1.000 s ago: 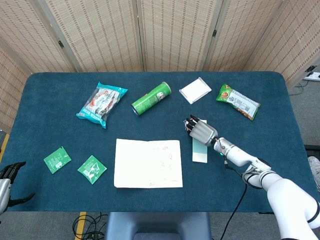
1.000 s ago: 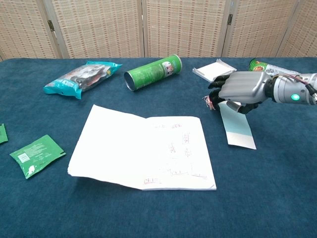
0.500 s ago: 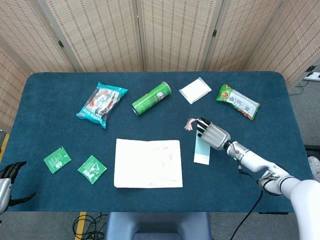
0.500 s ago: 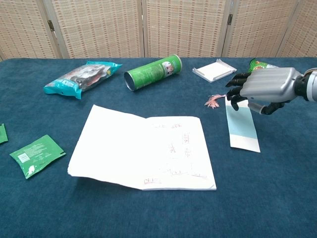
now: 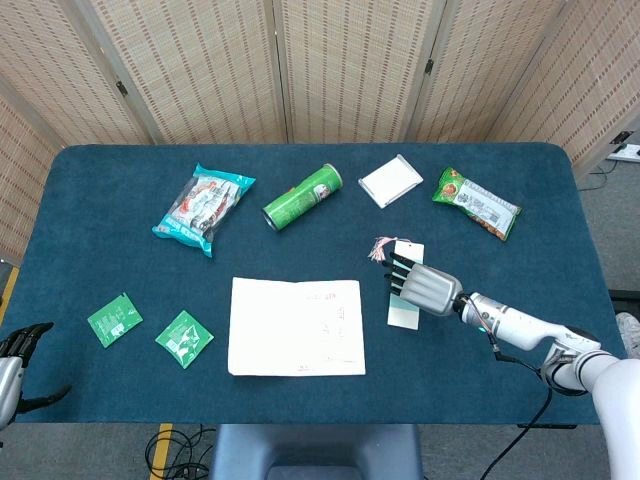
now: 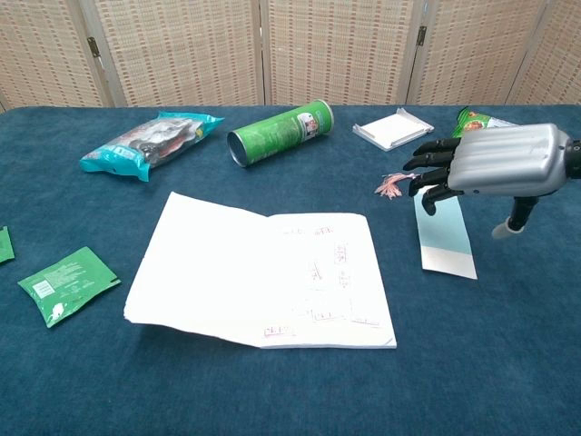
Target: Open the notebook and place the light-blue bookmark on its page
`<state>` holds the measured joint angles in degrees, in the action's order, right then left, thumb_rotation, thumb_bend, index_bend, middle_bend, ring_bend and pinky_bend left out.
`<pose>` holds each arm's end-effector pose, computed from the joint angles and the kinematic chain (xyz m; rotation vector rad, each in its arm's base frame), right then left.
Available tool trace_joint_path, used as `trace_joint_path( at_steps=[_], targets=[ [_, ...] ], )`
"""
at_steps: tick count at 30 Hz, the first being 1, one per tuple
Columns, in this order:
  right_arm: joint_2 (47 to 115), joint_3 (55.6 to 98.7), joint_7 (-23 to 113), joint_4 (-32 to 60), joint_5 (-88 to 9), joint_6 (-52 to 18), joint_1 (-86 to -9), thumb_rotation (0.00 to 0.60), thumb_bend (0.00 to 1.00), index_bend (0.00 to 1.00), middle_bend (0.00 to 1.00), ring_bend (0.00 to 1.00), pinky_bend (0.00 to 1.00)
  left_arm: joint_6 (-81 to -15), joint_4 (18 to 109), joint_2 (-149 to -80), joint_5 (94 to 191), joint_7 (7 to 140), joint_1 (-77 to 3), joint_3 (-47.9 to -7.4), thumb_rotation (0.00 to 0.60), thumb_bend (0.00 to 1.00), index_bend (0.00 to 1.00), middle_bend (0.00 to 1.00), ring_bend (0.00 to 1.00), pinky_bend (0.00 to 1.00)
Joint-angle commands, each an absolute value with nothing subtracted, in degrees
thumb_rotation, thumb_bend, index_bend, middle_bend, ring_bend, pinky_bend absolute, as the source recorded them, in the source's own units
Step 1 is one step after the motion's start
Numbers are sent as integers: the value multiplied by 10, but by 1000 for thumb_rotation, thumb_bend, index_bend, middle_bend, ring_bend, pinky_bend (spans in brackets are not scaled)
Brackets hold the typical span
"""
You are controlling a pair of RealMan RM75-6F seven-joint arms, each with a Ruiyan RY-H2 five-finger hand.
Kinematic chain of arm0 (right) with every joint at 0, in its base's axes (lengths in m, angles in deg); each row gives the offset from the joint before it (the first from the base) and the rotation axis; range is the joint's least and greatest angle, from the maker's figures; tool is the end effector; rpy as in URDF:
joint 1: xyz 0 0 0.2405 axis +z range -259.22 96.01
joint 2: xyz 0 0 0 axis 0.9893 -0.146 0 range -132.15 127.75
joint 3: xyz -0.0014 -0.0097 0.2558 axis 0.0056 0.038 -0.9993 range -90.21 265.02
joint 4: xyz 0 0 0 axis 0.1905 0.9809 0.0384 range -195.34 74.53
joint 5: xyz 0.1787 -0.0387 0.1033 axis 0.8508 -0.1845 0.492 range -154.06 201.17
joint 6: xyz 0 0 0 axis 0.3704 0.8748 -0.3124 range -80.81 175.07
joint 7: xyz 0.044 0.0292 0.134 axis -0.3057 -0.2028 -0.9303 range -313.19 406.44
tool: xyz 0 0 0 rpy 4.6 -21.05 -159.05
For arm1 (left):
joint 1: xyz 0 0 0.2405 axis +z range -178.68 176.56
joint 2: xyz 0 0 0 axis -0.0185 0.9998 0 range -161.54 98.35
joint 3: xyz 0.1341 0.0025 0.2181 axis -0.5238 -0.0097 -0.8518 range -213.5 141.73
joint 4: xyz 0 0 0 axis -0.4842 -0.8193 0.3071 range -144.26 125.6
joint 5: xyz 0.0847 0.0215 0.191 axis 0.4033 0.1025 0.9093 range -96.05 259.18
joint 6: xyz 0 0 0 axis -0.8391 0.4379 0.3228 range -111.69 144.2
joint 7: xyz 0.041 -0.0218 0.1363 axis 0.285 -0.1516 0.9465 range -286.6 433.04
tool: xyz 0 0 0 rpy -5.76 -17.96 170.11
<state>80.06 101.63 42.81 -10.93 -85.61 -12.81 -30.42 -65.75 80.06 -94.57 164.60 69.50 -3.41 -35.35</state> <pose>-0.2328 -0.3772 0.0353 2.4533 0.0357 0.5248 -0.3434 0.1579 0.1622 -1.3529 -1.0118 -0.7845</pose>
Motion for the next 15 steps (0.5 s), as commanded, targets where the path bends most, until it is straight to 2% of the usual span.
trace_joint_path(
  at_steps=[1,15],
  targets=[
    [818,1030,410,-152,-880,-151,-302,600,0,334,164,0,57,-658,803,-946,1647,697,-34,-354,600,154,159,177,152,229],
    [900,1035,365,-269,-890,-177,-310,600,0,322,164,0,34,-657,806,-944,1644,702,-34,-354,600,154,159,176,152,229]
  ],
)
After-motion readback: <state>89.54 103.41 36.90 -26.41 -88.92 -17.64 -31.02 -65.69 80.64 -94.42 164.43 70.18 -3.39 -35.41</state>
